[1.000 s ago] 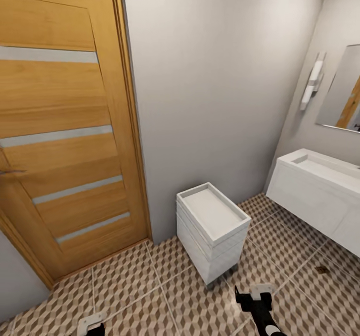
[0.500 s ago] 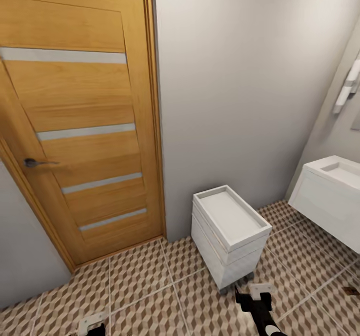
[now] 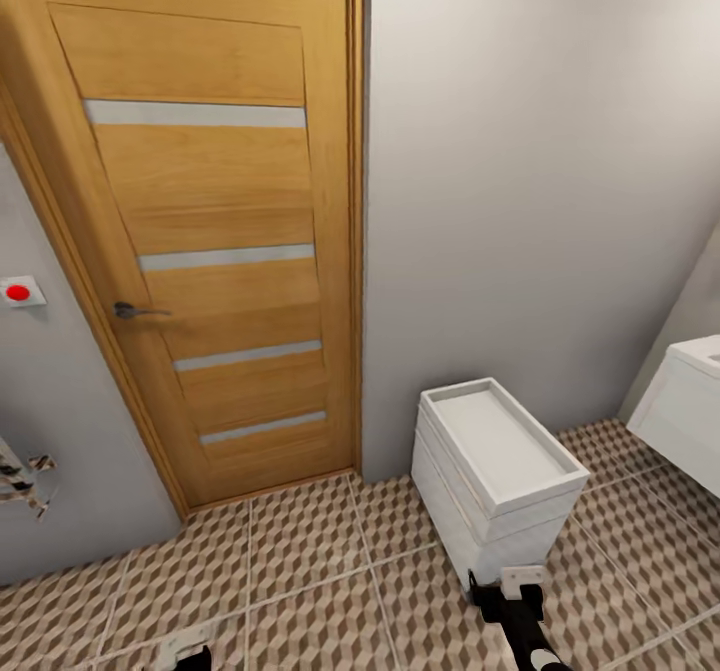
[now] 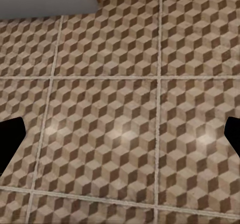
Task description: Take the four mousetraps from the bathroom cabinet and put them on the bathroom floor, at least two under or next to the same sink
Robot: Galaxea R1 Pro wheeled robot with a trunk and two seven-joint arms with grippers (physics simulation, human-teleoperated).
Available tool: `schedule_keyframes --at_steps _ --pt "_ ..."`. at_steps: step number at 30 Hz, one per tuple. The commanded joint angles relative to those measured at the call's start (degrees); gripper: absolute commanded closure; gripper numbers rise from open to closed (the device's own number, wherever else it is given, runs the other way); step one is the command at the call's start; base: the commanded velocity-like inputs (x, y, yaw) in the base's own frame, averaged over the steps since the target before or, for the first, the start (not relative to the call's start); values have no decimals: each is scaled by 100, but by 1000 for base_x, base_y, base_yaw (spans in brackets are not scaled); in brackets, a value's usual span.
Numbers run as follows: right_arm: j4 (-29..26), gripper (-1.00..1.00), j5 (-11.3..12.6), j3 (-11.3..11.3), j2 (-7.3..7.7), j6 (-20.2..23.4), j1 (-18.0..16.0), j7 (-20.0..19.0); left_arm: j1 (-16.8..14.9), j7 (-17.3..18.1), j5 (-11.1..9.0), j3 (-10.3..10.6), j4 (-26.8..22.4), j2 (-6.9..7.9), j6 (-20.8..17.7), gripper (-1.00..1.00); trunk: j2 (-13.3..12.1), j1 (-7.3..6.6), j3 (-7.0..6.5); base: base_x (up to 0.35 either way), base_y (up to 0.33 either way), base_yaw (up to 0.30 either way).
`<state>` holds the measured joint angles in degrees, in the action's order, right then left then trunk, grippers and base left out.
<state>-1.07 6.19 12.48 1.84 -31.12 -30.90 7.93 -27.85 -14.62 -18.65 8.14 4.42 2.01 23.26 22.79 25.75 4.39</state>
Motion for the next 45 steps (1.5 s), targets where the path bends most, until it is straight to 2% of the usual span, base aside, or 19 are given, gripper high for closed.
schedule_keyframes --at_steps 1,45 --pt "2 -100 58 53 1 -17 -4 7 -13 -7 -33 48 22 -7 30 -100 13 4 13 0 0 257" --pt "2 -100 58 53 1 -31 -4 7 -16 -6 -32 46 17 -16 30 -100 13 4 13 0 0 257"
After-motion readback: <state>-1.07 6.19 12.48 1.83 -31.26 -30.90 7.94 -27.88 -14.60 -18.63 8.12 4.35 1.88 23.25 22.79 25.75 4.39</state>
